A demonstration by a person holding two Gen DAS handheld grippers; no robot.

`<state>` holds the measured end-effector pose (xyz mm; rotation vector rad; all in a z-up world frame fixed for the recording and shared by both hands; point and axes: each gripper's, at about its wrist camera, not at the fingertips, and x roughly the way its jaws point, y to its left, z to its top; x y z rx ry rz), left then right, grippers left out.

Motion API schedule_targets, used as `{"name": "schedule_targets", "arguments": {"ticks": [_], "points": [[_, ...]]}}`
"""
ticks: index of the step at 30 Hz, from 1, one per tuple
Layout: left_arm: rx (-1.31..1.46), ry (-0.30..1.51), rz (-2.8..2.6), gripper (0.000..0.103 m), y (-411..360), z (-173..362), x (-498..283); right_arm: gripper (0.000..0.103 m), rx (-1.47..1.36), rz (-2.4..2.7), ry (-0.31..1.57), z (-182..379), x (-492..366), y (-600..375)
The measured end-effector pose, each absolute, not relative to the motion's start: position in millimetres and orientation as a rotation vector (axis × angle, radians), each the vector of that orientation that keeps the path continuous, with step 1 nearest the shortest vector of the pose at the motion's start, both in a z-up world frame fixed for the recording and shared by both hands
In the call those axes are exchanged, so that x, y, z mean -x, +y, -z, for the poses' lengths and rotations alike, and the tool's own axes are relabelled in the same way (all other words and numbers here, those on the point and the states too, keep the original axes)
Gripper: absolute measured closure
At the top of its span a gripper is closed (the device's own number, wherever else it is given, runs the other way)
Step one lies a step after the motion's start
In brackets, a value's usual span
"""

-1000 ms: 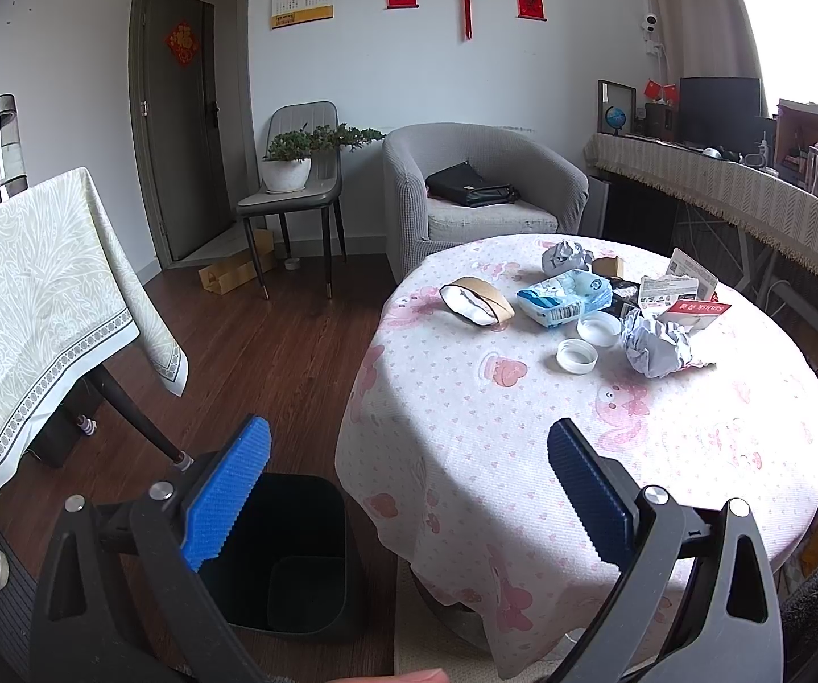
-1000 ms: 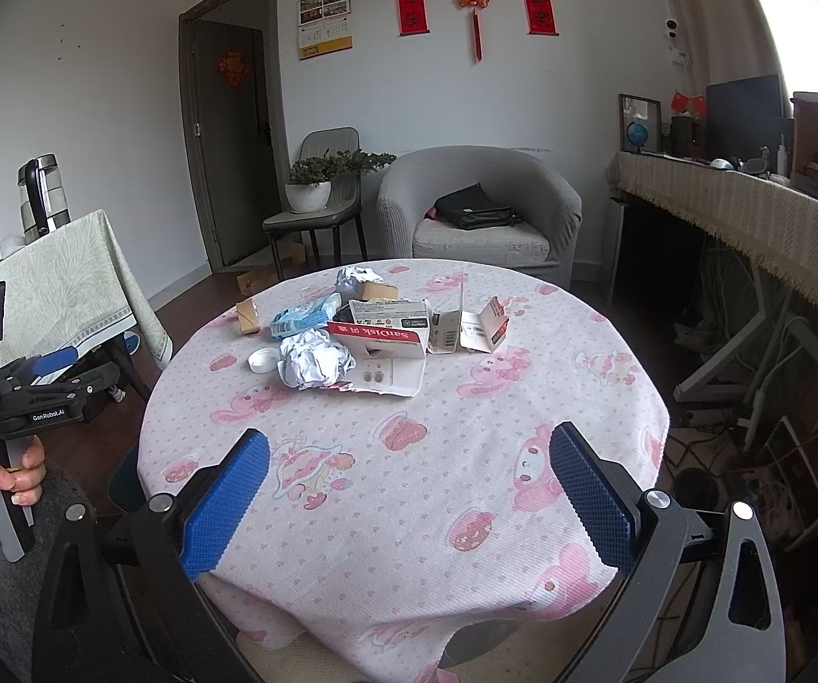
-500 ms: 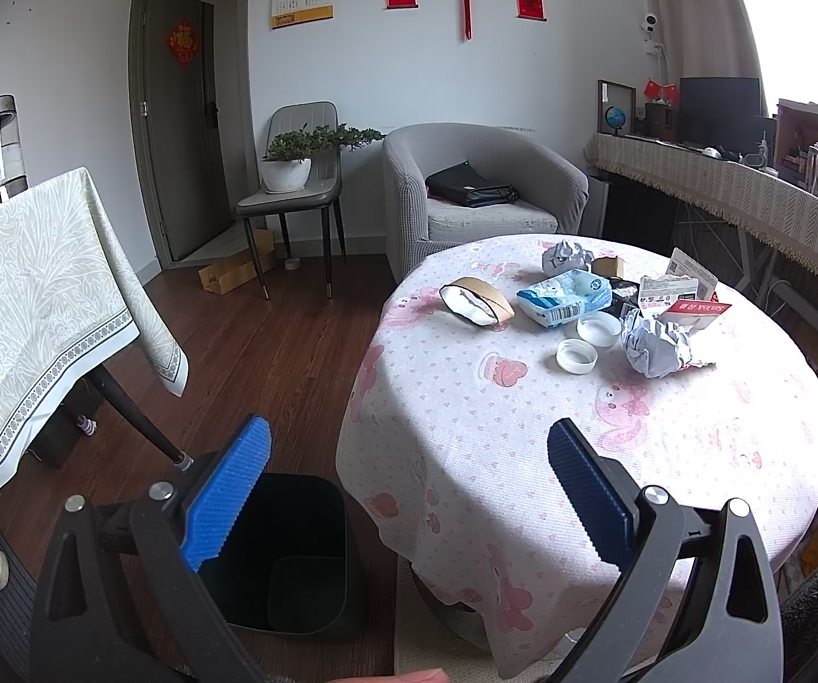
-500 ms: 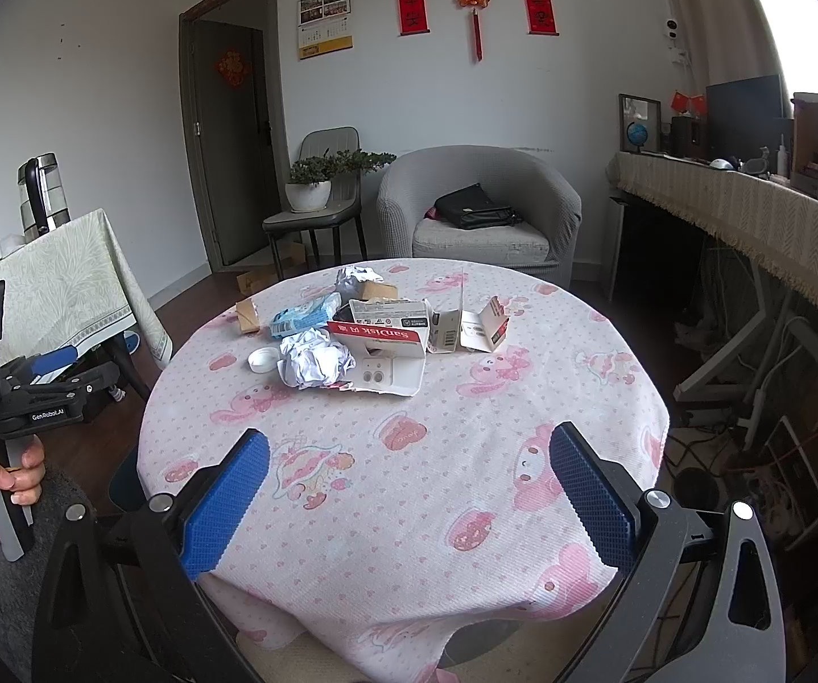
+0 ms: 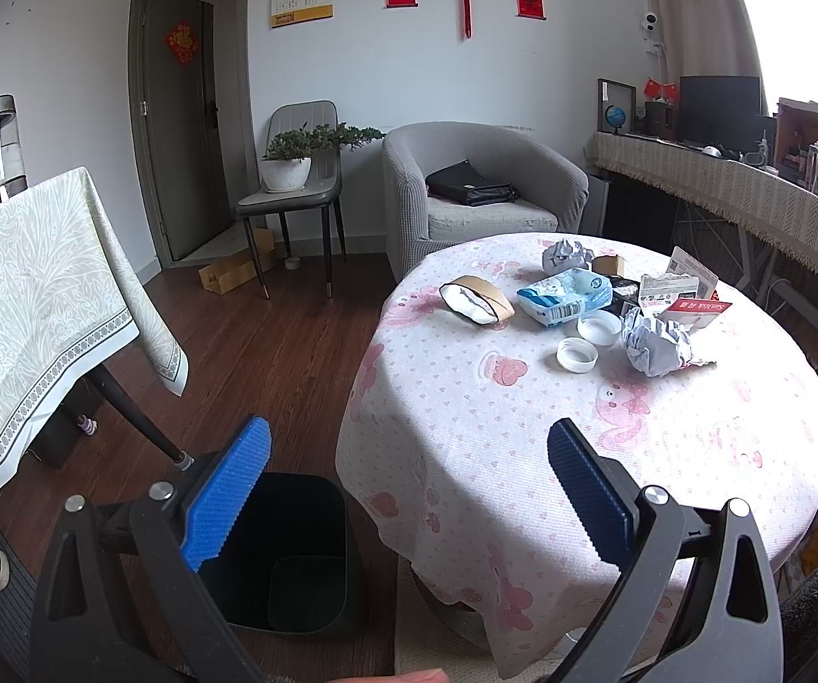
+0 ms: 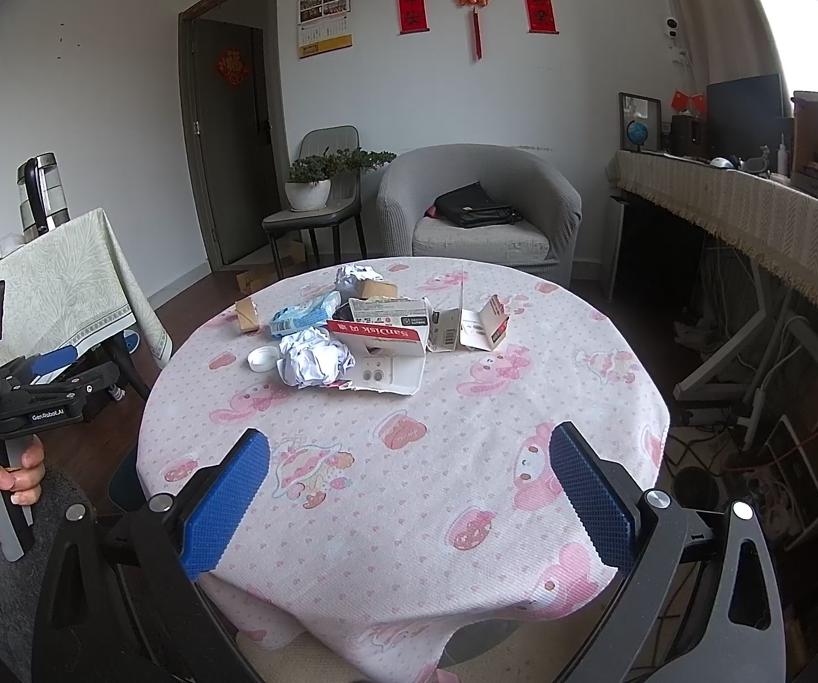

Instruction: Collect trash

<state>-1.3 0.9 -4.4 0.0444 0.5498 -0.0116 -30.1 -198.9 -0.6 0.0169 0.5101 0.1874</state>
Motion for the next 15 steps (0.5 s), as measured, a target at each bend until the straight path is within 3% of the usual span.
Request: {"name": "schedule_targets", "arguments": {"ticks": [15], "points": [[-0.057, 0.542, 0.134, 0.004, -7.7, -5.5, -5.6, 0.003, -0.041, -0.221, 0.509, -8.5, 15.4, -182.1]]}}
